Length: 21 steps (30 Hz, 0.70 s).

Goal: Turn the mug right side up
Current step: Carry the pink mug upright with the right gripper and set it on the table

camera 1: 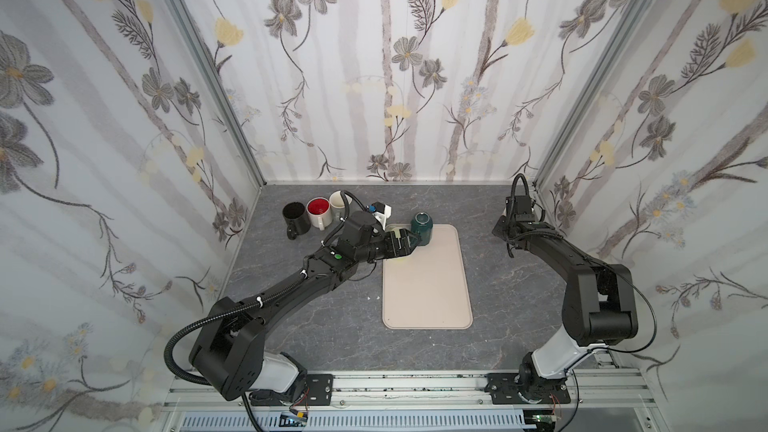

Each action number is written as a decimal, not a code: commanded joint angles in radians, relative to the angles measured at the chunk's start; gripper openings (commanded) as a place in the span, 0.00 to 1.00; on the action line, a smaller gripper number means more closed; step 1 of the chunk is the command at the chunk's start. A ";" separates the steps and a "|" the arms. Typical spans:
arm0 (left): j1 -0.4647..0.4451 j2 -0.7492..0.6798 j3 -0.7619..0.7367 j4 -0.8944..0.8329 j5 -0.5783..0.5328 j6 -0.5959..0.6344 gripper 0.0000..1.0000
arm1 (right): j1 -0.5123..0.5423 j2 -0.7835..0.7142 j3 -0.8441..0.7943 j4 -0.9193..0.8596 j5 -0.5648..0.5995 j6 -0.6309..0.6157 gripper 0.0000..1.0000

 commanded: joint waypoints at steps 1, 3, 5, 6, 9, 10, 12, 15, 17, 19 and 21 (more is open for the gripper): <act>0.002 0.000 -0.001 0.010 -0.008 0.012 1.00 | -0.001 0.014 0.017 0.102 0.006 0.020 0.03; 0.004 0.005 0.001 0.011 -0.008 0.010 1.00 | -0.001 0.021 0.019 0.104 -0.002 0.022 0.24; 0.004 0.006 0.003 0.010 -0.006 0.009 1.00 | -0.001 0.020 0.017 0.102 -0.005 0.020 0.48; 0.005 0.011 0.005 0.004 -0.005 0.005 1.00 | -0.001 0.018 0.017 0.098 -0.004 0.021 0.62; 0.006 0.004 0.013 -0.014 -0.001 0.000 1.00 | -0.001 -0.005 0.014 0.094 -0.011 0.020 0.76; 0.006 -0.003 0.010 -0.017 -0.004 0.000 1.00 | 0.000 -0.014 0.010 0.094 -0.012 0.020 0.79; 0.007 -0.013 0.010 -0.039 -0.024 0.000 1.00 | 0.000 -0.036 0.004 0.092 -0.019 0.019 0.80; 0.006 -0.037 0.014 -0.084 -0.062 0.002 1.00 | 0.000 -0.076 -0.013 0.087 -0.058 0.019 0.83; 0.008 -0.051 0.014 -0.120 -0.088 0.005 1.00 | 0.002 -0.121 -0.044 0.093 -0.080 0.015 0.85; 0.007 -0.062 0.016 -0.168 -0.120 0.019 1.00 | 0.002 -0.183 -0.096 0.107 -0.111 0.009 0.86; 0.008 -0.073 0.010 -0.208 -0.150 0.021 1.00 | 0.003 -0.264 -0.153 0.121 -0.144 0.008 0.86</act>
